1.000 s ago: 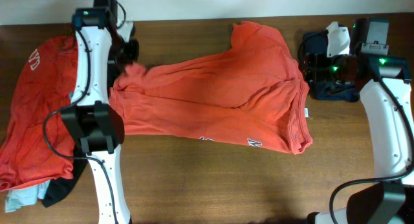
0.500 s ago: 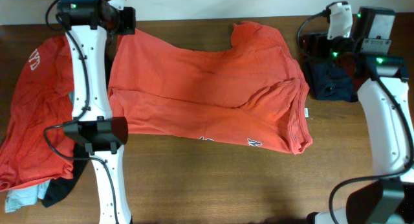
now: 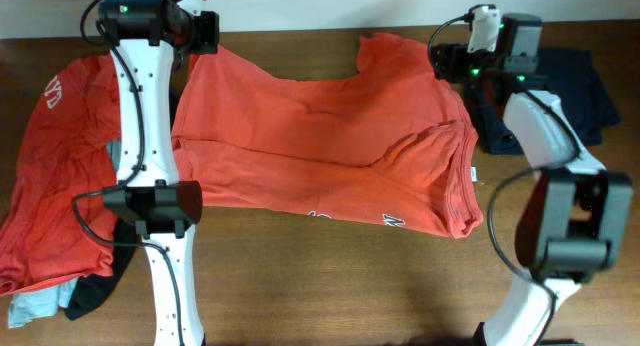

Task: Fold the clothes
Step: 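Move the right gripper to the shirt's top-right corner and grasp it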

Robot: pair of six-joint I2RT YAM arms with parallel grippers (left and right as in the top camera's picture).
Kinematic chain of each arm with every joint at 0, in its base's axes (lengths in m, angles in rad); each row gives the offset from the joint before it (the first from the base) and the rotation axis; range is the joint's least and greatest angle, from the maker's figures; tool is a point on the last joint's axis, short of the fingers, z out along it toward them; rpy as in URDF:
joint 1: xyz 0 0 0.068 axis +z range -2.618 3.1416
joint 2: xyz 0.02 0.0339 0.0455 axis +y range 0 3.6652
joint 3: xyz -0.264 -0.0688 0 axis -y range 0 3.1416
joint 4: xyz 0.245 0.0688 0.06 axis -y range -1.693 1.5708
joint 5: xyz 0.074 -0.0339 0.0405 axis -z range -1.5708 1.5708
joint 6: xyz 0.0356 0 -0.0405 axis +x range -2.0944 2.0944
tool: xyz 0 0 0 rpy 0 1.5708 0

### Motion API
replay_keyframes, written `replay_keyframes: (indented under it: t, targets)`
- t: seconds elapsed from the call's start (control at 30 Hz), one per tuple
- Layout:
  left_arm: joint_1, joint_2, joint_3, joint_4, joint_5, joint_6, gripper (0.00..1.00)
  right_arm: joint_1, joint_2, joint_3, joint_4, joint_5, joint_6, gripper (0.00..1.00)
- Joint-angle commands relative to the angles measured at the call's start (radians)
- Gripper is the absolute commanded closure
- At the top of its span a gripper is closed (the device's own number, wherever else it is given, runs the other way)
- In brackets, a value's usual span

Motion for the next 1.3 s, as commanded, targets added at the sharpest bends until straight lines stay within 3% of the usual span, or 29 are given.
replay_keyframes:
  t: [0.0, 0.47, 0.7, 1.27]
  targets:
    - [0.005, -0.006, -0.002, -0.002, 0.007, 0.003, 0.99, 0.02, 0.08, 0.06, 0.045, -0.015, 0.038, 0.25]
    - [-0.007, -0.006, -0.042, -0.01, -0.039, 0.002, 0.99, 0.047, 0.398, 0.351, 0.179, 0.072, 0.072, 0.25]
    - [-0.007, -0.006, -0.042, -0.009, -0.039, 0.002, 0.99, 0.048, 0.431, 0.36, 0.261, 0.098, 0.091, 0.25]
    - [-0.025, -0.006, -0.043, -0.005, -0.061, 0.002, 0.99, 0.052, 0.487, 0.362, 0.278, 0.12, 0.091, 0.31]
